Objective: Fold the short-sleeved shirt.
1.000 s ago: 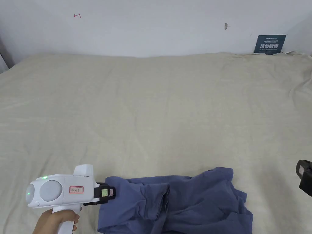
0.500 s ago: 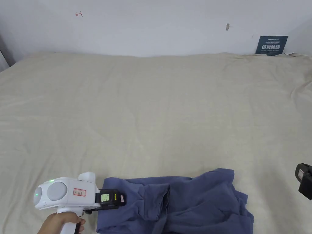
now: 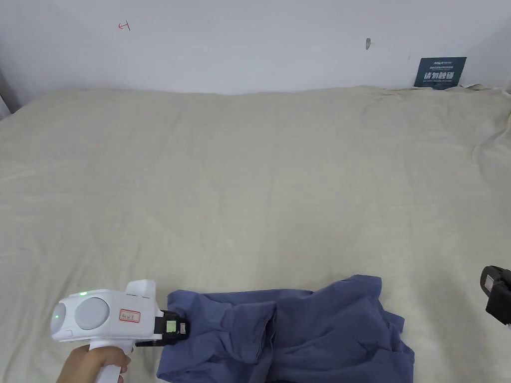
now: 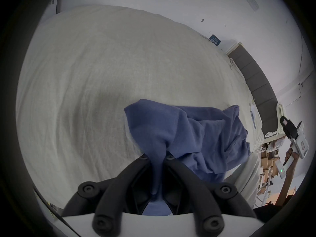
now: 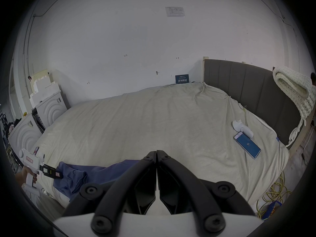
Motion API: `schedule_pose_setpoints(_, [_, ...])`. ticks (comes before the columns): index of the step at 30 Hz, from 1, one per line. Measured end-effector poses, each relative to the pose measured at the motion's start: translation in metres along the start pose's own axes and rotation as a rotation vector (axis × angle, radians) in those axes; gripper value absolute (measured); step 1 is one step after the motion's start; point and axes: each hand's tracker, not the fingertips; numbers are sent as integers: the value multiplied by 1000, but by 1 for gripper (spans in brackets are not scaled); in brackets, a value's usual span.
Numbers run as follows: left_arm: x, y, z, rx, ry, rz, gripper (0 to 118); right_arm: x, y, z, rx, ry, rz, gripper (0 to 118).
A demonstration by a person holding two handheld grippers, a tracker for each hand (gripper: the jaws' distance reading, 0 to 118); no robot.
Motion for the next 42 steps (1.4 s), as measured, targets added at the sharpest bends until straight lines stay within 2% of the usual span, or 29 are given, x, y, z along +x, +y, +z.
schedule_pose_setpoints(5, [-8, 8, 33, 23, -7, 32, 6, -1, 4, -2, 8, 7, 1, 0])
schedule_pose_setpoints(16, [-40, 9, 100, 60, 187, 70, 6, -5, 6, -5, 10, 22, 7, 0])
schedule_pose_setpoints(22, [-5, 17, 110, 44, 153, 79, 6, -5, 5, -4, 8, 25, 13, 0])
schedule_pose_setpoints(32, [107, 39, 56, -56, 2, -118, 6, 3, 1, 3, 23, 25, -12, 0])
schedule_pose_setpoints(42, [184, 37, -28, -158, -77, -203, 6, 12, -3, 10, 23, 7, -21, 0])
